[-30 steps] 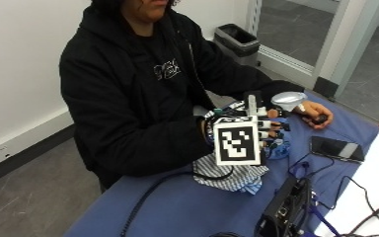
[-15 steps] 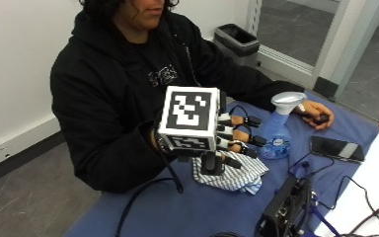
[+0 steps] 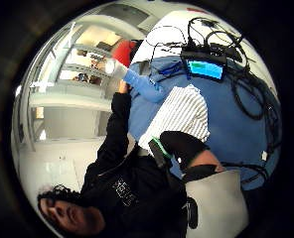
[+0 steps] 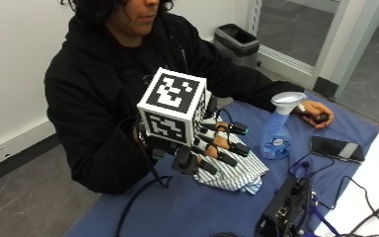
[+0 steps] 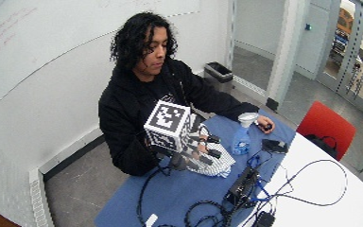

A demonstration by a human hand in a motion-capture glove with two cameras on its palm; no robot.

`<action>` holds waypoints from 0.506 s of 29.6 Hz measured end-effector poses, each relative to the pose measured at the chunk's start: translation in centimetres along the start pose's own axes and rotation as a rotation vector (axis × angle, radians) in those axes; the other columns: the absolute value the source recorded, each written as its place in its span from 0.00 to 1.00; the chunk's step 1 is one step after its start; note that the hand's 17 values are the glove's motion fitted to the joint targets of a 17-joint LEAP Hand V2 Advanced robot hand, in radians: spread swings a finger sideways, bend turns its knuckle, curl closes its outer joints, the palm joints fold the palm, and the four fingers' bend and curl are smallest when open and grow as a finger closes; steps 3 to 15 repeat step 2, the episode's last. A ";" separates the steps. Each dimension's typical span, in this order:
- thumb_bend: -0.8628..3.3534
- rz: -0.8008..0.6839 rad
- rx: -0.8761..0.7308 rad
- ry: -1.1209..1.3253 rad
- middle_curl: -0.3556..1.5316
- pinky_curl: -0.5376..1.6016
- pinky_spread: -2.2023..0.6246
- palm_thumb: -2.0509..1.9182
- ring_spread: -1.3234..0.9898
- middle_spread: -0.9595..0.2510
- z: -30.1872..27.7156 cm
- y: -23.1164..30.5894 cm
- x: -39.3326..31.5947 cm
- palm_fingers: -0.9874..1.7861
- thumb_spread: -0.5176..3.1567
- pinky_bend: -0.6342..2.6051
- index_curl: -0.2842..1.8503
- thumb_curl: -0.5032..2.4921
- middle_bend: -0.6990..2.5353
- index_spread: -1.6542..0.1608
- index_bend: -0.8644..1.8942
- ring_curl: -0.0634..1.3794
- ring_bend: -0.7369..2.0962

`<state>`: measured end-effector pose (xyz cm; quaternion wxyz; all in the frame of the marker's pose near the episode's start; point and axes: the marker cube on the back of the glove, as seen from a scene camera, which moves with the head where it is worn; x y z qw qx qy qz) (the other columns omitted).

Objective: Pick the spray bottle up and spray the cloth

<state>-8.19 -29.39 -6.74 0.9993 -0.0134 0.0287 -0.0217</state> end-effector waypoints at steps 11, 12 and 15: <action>0.20 -0.018 -0.029 0.001 0.38 0.44 0.87 0.64 0.60 0.78 -0.1 0.8 0.3 0.35 0.42 0.36 0.23 0.32 0.28 0.68 0.35 0.27 0.39; 0.20 -0.018 -0.029 0.001 0.38 0.44 0.87 0.64 0.60 0.78 -0.1 0.8 0.3 0.35 0.42 0.36 0.23 0.32 0.28 0.68 0.35 0.27 0.39; 0.20 -0.018 -0.029 0.001 0.38 0.44 0.87 0.64 0.60 0.78 -0.1 0.8 0.3 0.35 0.42 0.36 0.23 0.32 0.28 0.68 0.35 0.27 0.39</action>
